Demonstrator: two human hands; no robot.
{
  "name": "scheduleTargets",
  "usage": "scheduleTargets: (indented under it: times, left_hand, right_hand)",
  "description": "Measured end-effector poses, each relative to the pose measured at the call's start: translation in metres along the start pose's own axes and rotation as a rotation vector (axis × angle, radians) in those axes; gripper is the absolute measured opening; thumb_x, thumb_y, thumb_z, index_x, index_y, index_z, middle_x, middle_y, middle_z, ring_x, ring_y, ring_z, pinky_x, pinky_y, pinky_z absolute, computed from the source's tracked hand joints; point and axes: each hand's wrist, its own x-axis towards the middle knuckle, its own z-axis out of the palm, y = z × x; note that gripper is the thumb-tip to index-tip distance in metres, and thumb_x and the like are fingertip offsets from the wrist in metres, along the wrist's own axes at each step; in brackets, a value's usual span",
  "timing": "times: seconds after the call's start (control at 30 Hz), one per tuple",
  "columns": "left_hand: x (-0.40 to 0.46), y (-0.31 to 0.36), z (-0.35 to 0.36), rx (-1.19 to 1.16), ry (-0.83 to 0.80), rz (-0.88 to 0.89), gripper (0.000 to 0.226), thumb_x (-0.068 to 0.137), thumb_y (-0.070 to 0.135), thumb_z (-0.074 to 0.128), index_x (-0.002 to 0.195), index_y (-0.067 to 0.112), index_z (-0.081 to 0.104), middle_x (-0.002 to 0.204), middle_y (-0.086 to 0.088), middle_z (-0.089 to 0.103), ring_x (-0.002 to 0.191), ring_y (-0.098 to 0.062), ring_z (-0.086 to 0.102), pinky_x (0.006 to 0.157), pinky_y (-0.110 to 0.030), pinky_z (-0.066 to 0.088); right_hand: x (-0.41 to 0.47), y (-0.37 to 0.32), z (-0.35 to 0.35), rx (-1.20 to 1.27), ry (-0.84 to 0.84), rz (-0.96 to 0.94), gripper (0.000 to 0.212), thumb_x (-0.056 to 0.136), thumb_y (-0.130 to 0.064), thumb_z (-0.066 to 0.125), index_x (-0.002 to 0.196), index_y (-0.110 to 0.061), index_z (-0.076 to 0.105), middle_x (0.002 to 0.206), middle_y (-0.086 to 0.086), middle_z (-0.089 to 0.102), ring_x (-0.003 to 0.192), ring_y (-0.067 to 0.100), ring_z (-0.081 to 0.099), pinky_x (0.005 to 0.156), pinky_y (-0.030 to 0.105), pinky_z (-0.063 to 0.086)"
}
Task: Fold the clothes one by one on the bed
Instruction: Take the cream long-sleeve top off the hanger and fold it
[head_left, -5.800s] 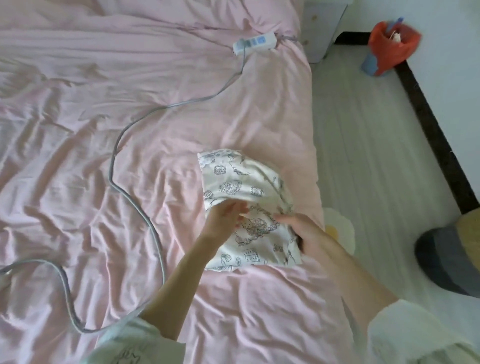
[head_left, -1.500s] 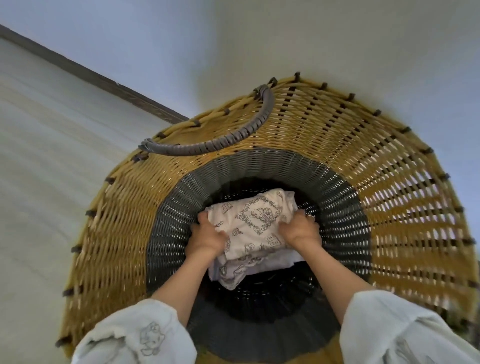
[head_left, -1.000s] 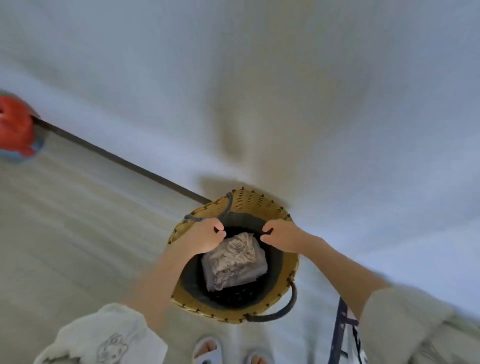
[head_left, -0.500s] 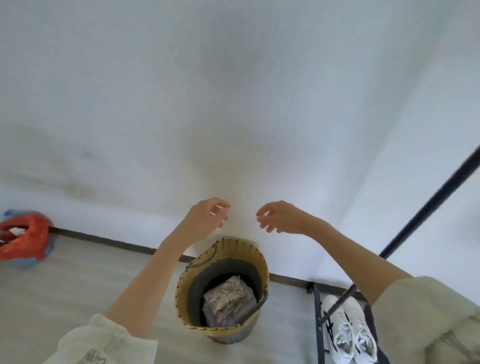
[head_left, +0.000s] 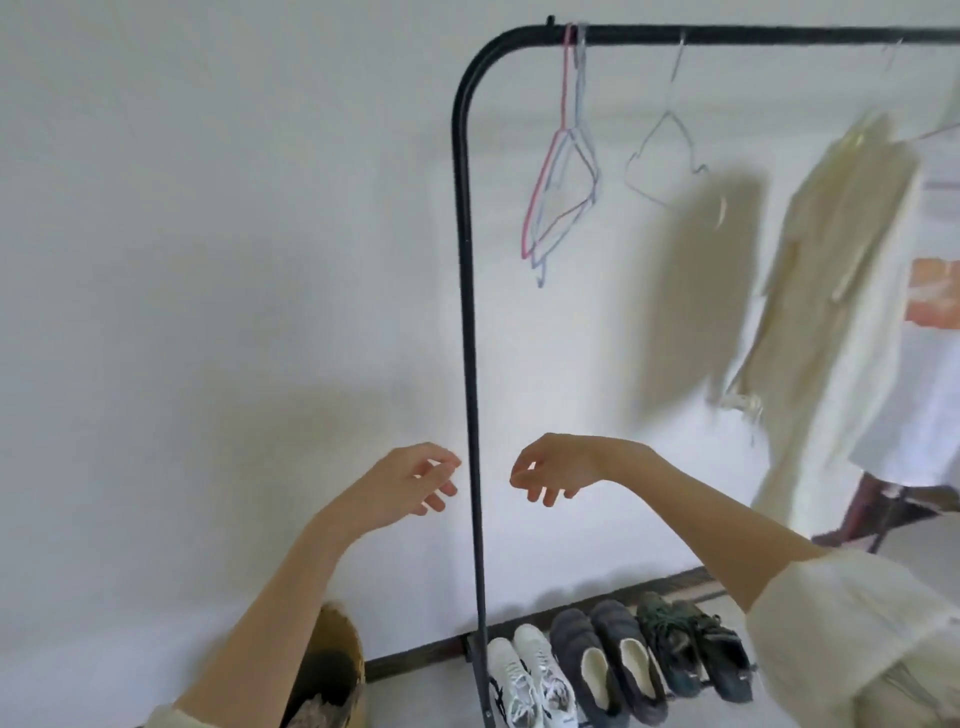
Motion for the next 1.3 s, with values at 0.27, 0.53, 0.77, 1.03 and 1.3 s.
scheduleTargets:
  times: [0.27,0.53,0.77,1.03,1.3]
  left_hand:
    - [0.077,0.168,0.181,-0.027,-0.1,0.206,0.017,0.098,0.026,0.044,0.105,0.023,0.06,0.096,0.003,0.066,0.082,-0.013,0.064,0.079,-0.028,0.051]
    - [0.148,0.286,0.257,-0.091,-0.049,0.342,0.016,0.098,0.023,0.046,0.108,0.023,0.058,0.113,-0.002,0.06,0.104,-0.022,0.061,0.083,-0.029,0.053]
    - [0.233,0.357,0.269,-0.199,0.113,0.432,0.026,0.099,0.025,0.043,0.122,0.019,0.054,0.118,0.0,0.052,0.103,-0.013,0.054,0.076,-0.018,0.05]
    - [0.334,0.433,0.263,-0.421,0.173,0.397,0.041,0.095,0.049,0.04,0.127,0.024,0.047,0.13,0.005,0.051,0.113,-0.015,0.054,0.089,-0.034,0.048]
    - [0.375,0.489,0.275,-0.339,0.168,0.411,0.033,0.094,0.043,0.048,0.11,0.017,0.061,0.114,-0.002,0.065,0.106,-0.018,0.062,0.091,-0.035,0.051]
  right_hand:
    - [-0.127,0.19,-0.112,0.09,0.333,0.054,0.021,0.094,-0.025,0.046,0.106,-0.015,0.06,0.089,0.0,0.063,0.075,0.013,0.057,0.06,0.02,0.043]
    - [-0.189,0.292,-0.22,0.265,0.801,0.023,0.021,0.095,-0.022,0.047,0.102,-0.012,0.064,0.087,0.002,0.066,0.078,0.016,0.058,0.061,0.018,0.043]
    - [-0.17,0.326,-0.31,0.354,0.987,-0.104,0.02,0.095,-0.024,0.046,0.099,-0.012,0.062,0.09,0.003,0.064,0.083,0.019,0.059,0.084,0.038,0.051]
    - [-0.135,0.346,-0.393,0.609,0.975,-0.264,0.019,0.096,-0.03,0.046,0.109,-0.02,0.054,0.106,-0.001,0.054,0.093,0.016,0.054,0.079,0.032,0.051]
    - [-0.103,0.373,-0.447,0.615,0.961,-0.354,0.047,0.097,-0.038,0.044,0.141,-0.022,0.039,0.142,-0.004,0.042,0.117,0.017,0.051,0.091,0.035,0.051]
